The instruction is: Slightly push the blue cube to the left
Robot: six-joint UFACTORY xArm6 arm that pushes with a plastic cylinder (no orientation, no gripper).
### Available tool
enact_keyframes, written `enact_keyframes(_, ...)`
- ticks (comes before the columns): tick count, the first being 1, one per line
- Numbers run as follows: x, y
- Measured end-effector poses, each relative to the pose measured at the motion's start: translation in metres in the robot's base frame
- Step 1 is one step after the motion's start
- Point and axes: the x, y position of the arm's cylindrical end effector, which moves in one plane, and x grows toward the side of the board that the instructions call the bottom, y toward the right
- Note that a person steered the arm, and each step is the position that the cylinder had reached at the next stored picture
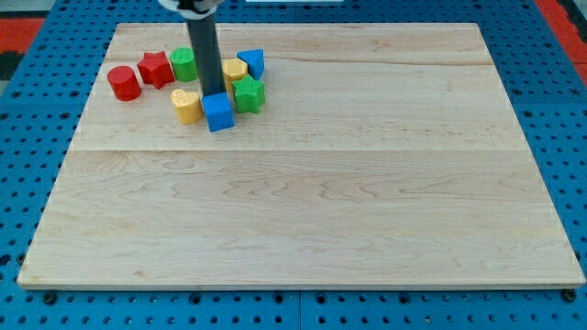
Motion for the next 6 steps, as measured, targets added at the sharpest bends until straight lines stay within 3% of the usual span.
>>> enact_keyframes(2,0.074,0.016)
enact_keyframes(3,0.132,0.071)
enact_keyframes(5,0.132,0.154)
enact_keyframes(6,0.175,0.176)
